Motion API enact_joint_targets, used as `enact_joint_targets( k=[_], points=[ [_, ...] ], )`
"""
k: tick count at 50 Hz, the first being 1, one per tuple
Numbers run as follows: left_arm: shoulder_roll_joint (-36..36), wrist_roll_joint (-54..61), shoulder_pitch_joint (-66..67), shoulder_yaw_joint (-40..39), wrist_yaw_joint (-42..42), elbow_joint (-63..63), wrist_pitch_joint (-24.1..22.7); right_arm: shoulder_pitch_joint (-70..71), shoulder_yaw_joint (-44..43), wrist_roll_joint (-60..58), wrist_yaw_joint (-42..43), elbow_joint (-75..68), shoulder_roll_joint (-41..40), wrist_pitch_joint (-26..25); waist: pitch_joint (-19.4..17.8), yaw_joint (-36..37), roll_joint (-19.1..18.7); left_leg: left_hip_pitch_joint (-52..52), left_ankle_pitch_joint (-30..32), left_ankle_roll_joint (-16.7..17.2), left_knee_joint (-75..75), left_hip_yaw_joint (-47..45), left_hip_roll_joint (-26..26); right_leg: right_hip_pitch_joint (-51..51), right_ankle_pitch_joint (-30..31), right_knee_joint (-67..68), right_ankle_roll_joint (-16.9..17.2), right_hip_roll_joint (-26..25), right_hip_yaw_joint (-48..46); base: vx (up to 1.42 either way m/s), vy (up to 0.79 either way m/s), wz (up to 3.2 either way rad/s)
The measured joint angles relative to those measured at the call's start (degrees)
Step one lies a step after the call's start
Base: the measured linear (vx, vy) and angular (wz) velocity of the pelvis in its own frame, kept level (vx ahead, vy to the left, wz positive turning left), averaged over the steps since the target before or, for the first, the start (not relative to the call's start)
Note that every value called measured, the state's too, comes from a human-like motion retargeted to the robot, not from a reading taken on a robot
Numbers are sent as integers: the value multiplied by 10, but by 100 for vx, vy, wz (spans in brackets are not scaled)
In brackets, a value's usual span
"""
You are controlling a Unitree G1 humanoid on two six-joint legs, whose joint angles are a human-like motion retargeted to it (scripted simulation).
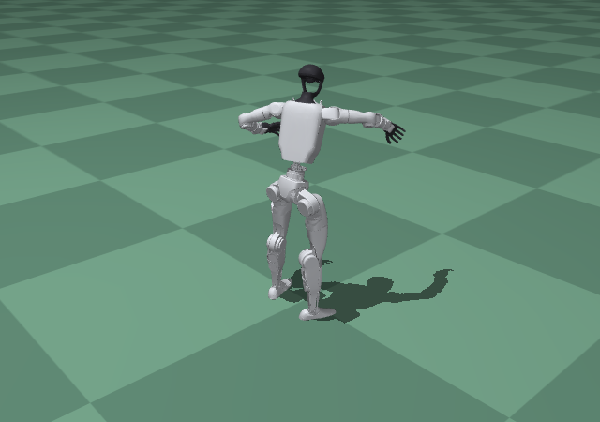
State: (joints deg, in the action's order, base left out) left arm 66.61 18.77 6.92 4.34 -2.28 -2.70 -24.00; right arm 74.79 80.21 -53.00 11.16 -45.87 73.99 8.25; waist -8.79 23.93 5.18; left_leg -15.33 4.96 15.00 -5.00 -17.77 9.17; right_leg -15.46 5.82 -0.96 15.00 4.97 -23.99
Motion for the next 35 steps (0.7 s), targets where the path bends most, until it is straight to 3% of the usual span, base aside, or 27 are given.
enact_joint_targets(
  k=[5,10,15,20,25,28,31,35],
  points=[
    [-29,1,44,30,55,-16,7,88,0,5,2,-91,-30,-39,6,6,13,-7,1,0,0,-7,-1,-10,4,-2,0,0,7,0,0,0],
    [-54,-7,87,64,106,5,27,213,0,30,7,-84,-110,-66,10,2,17,-7,1,0,0,-17,1,-15,9,-6,0,-3,17,0,-1,-7],
    [-101,-13,128,69,131,58,53,303,0,56,39,66,-184,-77,4,-8,11,0,0,0,0,-25,4,-11,13,-11,0,-9,26,0,-1,-7],
    [-144,-35,163,49,117,116,69,336,0,88,106,314,-213,-62,0,-22,15,2,-2,0,0,-27,6,-10,13,-13,0,-11,30,1,0,0],
    [-184,-62,177,41,100,161,79,294,0,149,127,534,-194,-21,-3,-29,13,10,-8,0,0,-22,9,-1,5,-9,0,-11,28,8,-1,6],
    [-194,-74,182,38,89,178,82,229,0,166,121,596,-150,-1,-5,-31,17,17,-12,0,0,-17,10,6,0,-4,0,-10,25,8,0,12],
    [-190,-87,182,38,81,187,81,150,0,157,105,587,-91,11,-5,-29,25,22,-15,0,0,-12,11,12,-5,0,0,-9,20,6,1,14],
    [-170,-101,170,45,80,189,71,57,0,108,64,472,-21,32,-5,-22,37,23,-17,0,0,-5,10,16,-9,4,0,-6,13,0,0,0]
  ],
)
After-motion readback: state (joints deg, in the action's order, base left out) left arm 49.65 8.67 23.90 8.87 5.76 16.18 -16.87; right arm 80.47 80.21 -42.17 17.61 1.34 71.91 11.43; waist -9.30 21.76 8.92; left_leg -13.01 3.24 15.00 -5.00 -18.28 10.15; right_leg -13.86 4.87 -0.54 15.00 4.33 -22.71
